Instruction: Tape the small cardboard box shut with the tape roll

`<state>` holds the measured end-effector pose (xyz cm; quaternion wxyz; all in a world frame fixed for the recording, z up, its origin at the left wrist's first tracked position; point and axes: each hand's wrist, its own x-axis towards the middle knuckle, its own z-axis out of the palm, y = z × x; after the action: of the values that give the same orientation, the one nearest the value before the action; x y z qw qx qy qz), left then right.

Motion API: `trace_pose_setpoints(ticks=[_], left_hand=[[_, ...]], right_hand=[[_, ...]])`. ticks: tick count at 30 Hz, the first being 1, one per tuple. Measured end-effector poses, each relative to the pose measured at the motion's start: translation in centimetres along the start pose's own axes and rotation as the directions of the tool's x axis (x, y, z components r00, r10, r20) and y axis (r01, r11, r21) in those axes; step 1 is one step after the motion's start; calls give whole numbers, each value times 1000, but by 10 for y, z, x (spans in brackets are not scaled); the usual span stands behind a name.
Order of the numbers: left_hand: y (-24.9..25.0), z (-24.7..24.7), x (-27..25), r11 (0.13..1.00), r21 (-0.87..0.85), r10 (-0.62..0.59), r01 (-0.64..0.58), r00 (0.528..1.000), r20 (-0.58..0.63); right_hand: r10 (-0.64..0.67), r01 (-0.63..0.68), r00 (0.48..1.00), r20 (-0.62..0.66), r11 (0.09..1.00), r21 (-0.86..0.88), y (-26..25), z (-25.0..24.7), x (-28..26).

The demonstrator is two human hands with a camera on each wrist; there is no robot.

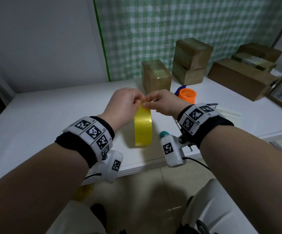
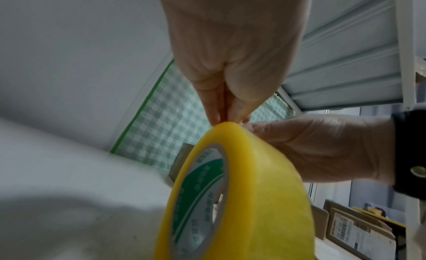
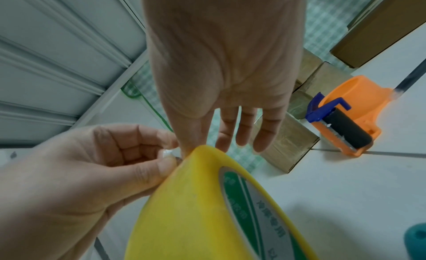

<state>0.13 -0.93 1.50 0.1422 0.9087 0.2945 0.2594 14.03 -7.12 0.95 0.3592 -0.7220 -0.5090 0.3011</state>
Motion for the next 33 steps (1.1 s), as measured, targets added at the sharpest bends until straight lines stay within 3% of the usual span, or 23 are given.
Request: trace_pose_setpoints(ticks=[5, 14, 21, 23, 25, 28, 33], left_hand=[[-4, 2, -4, 999, -46, 25, -28, 998, -50], [-8, 5, -2, 996, -88, -24, 18, 998, -65], [-6, -1, -1, 986, -110, -122, 122, 992, 5], [-5, -2, 1, 985, -86, -147, 148, 989, 24], [-4, -2, 3, 982, -60, -177, 179, 984, 29], [-3, -2, 7, 961, -72, -262, 267, 962, 71], [1, -10, 16, 801, -270, -482, 534, 843, 238]], right_hand=[[-71, 70, 995, -74, 997, -26, 1, 3, 4], [-215, 185, 974, -78, 942, -281, -5, 0, 6], [-83, 105, 994, 70, 898, -427, -16, -12, 9], [-32, 57, 997, 75, 931, -361, -17, -14, 7], [30, -12, 995, 96, 983, -184, -16, -15, 4], [130, -129, 972, 197, 991, -20, -14, -14, 1], [259, -290, 919, 296, 955, 64, -13, -12, -3]])
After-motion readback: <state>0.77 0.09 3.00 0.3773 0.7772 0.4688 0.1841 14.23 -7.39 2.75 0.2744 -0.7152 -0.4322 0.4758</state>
